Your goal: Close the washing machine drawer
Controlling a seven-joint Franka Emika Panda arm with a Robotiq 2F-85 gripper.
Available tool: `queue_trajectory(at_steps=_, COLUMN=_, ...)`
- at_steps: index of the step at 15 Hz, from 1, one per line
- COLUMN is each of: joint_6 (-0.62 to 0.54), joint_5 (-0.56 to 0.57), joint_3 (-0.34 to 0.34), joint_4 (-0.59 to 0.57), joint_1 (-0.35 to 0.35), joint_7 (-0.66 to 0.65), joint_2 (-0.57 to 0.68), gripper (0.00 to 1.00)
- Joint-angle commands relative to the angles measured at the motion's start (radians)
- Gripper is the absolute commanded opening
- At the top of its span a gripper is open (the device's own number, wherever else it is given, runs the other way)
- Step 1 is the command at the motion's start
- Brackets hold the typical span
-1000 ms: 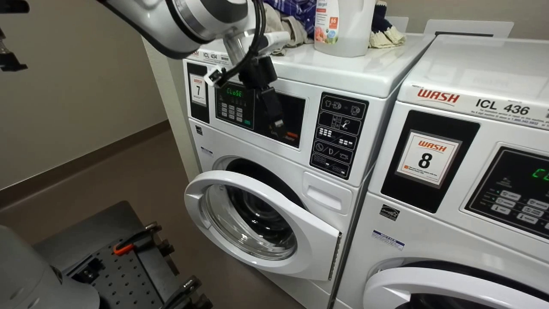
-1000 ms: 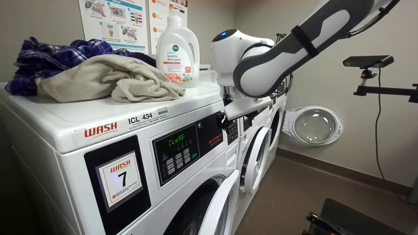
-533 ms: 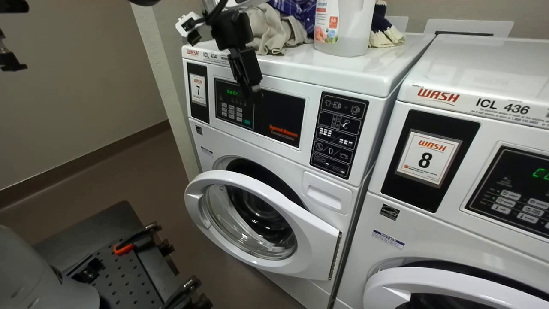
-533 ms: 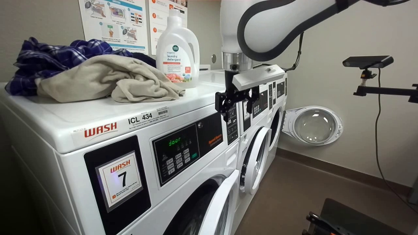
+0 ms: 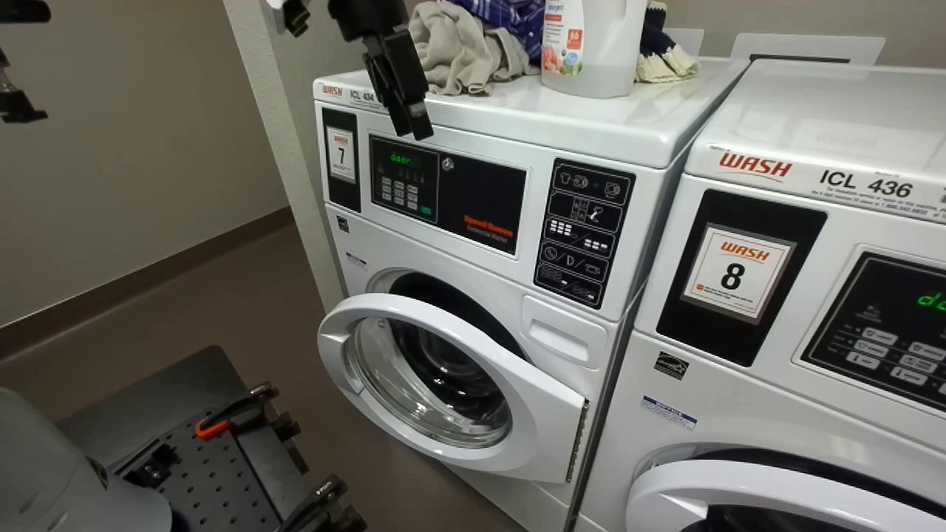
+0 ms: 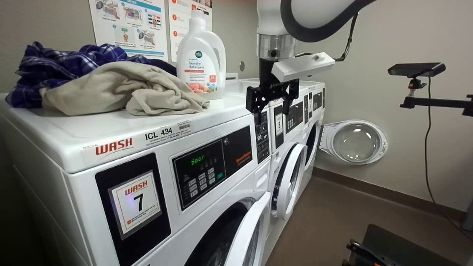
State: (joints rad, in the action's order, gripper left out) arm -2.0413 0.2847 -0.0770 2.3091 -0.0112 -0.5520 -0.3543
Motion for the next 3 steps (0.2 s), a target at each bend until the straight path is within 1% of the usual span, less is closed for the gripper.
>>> queue_trajectory(at_steps=1, joint_6=0.050, joint_5=-0.036, joint_3=-0.029, joint_4=0.019, joint_1=0.005, joint_7=0.030, joint_2=-0.055, gripper=1.00)
queue_trajectory(at_steps=3, joint_6=0.065, joint_5=-0.040, joint_3=-0.048, joint_4=0.029, joint_1=0.003, joint_7=0.015, joint_2=-0.070, gripper=1.00)
